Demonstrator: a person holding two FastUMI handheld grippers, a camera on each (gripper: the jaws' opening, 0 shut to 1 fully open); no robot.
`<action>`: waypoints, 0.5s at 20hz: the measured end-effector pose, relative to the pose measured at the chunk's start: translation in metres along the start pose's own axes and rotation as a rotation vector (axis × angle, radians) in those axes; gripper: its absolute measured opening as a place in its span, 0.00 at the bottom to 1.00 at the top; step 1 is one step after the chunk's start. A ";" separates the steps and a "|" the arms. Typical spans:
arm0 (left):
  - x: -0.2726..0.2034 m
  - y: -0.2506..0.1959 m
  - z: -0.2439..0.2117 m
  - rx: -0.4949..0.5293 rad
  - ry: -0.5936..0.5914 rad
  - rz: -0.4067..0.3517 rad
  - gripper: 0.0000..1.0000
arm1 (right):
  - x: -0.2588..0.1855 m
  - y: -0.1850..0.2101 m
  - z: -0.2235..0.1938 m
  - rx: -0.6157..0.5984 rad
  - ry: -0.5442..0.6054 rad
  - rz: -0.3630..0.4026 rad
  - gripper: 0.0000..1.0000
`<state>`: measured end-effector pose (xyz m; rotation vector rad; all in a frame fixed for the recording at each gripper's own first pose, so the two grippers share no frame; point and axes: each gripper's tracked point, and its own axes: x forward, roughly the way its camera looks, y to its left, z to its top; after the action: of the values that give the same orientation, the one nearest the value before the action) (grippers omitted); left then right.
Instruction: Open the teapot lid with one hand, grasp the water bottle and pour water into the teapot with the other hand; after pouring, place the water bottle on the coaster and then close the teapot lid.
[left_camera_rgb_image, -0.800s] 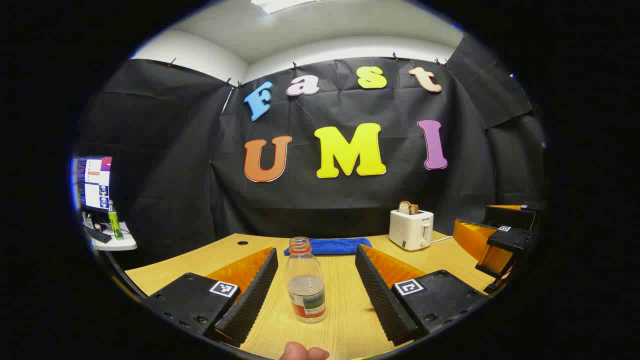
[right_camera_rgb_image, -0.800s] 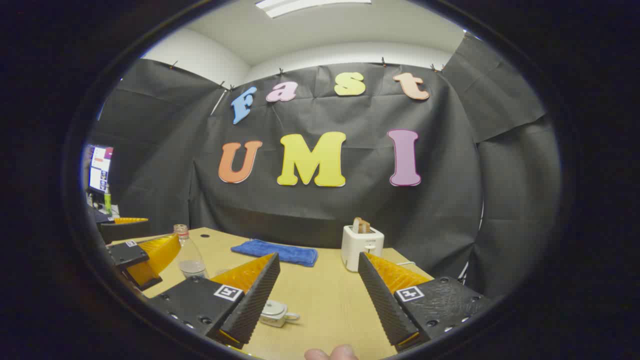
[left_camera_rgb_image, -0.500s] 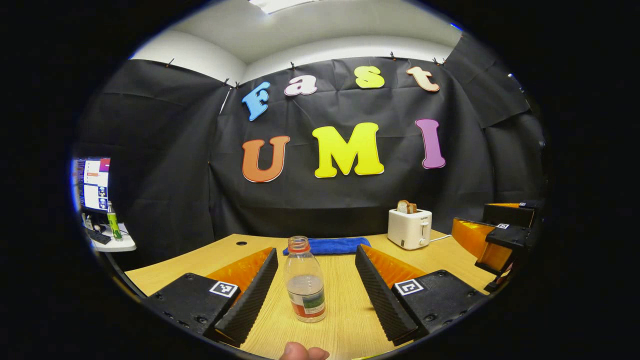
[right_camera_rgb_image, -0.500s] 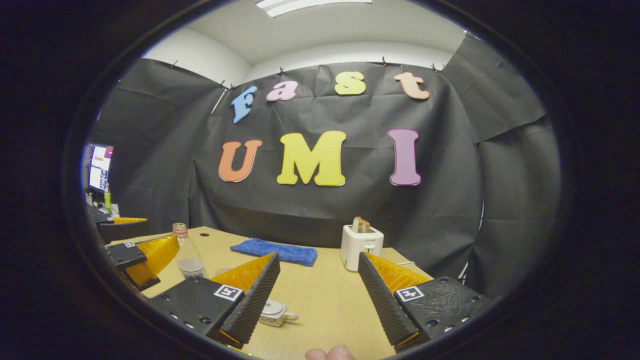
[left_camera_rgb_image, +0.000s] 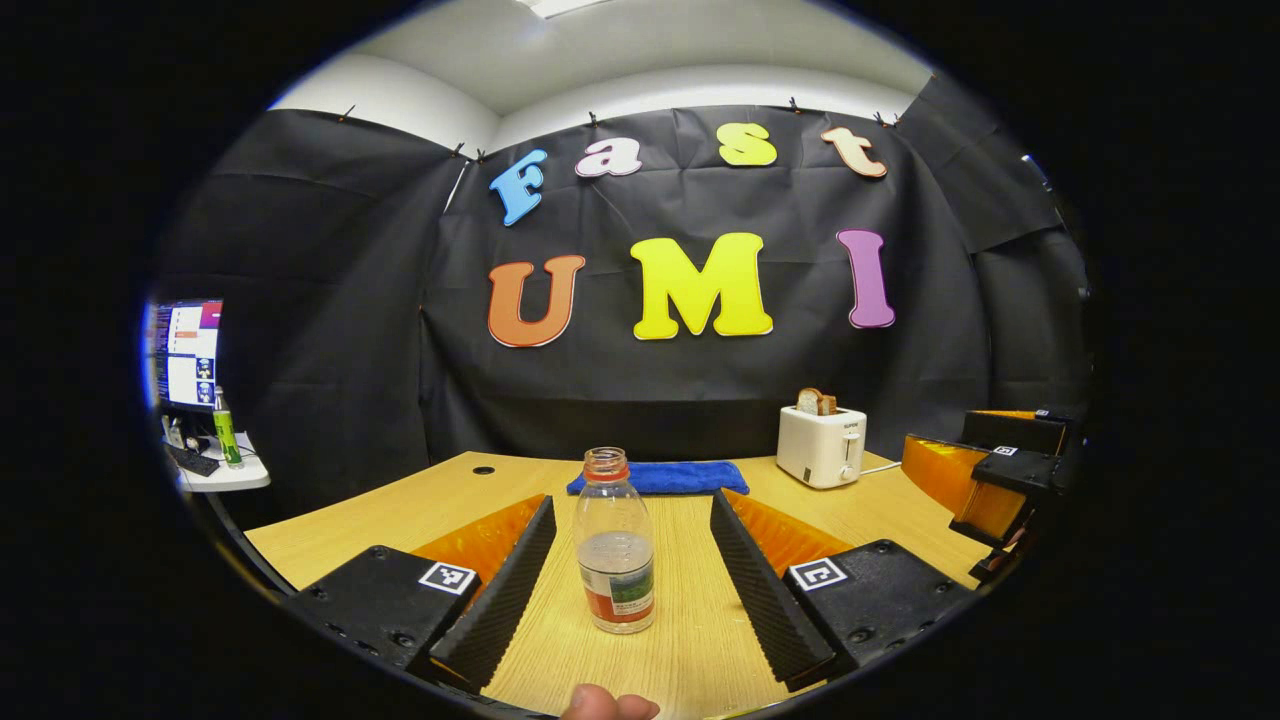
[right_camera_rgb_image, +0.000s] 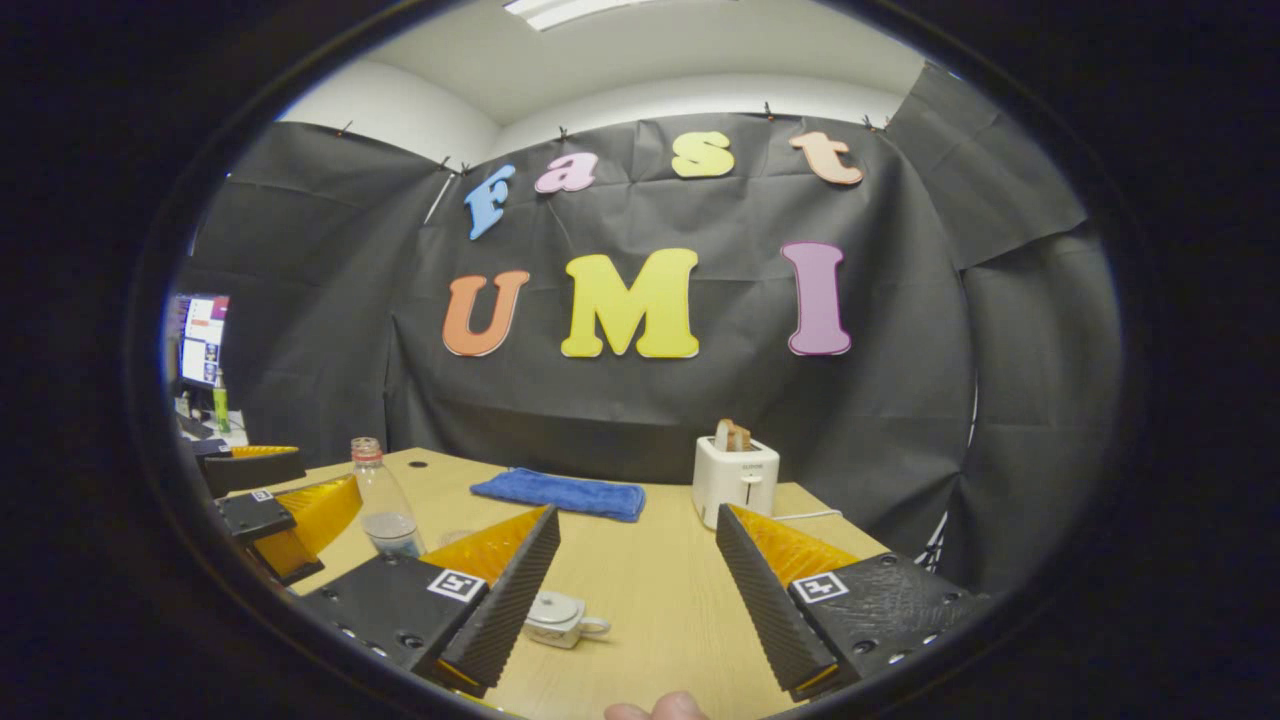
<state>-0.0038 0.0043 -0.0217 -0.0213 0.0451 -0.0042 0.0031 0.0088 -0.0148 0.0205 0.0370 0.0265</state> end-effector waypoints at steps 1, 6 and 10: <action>0.000 0.001 -0.001 -0.004 0.002 0.000 0.98 | 0.000 0.000 0.000 -0.003 -0.003 0.001 0.95; -0.002 0.004 -0.007 -0.012 0.012 0.002 0.98 | 0.003 0.006 -0.008 0.000 0.009 0.012 0.95; -0.002 0.009 -0.017 -0.018 0.031 0.004 0.98 | 0.010 0.017 -0.028 -0.010 0.047 0.025 0.95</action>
<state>-0.0070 0.0129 -0.0392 -0.0389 0.0765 0.0004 0.0118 0.0262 -0.0432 0.0107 0.0840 0.0526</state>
